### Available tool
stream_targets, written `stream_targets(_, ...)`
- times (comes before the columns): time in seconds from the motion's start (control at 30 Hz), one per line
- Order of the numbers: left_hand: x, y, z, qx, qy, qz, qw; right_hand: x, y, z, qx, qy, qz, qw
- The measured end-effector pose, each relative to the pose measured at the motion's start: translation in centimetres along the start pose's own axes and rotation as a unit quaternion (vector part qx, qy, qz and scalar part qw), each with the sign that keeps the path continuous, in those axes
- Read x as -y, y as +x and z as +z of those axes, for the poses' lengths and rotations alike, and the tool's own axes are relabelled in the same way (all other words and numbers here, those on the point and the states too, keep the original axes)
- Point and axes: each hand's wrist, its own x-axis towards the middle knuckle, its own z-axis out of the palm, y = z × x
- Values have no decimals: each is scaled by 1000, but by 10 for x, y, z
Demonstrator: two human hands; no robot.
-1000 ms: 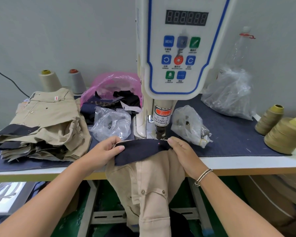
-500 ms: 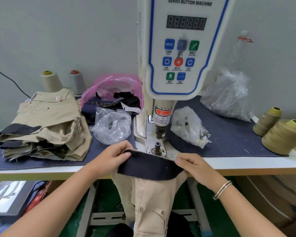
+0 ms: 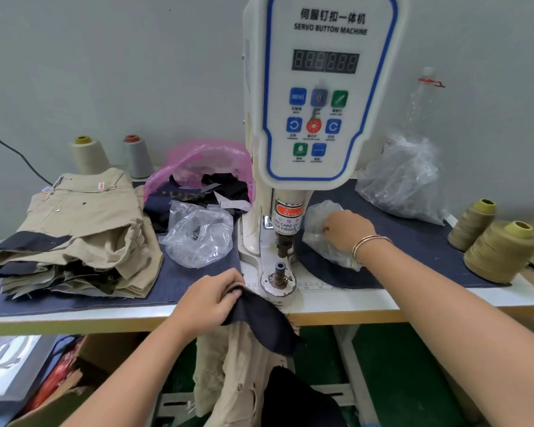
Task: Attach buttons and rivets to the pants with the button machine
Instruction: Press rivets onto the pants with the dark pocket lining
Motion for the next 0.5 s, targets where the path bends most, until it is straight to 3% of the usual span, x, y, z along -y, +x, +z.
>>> stream_targets(0.13, 2, 3, 1, 3, 8, -2, 1000, 7, 12, 6, 33, -43, 58, 997)
stream_targets(0.33, 4, 3, 2, 9, 2, -11, 1000, 16, 13, 11, 28, -74, 55, 995)
stream_targets(0.5, 3, 3, 1, 10, -8, -14, 1000, 8, 4, 19, -53, -99, -8, 994)
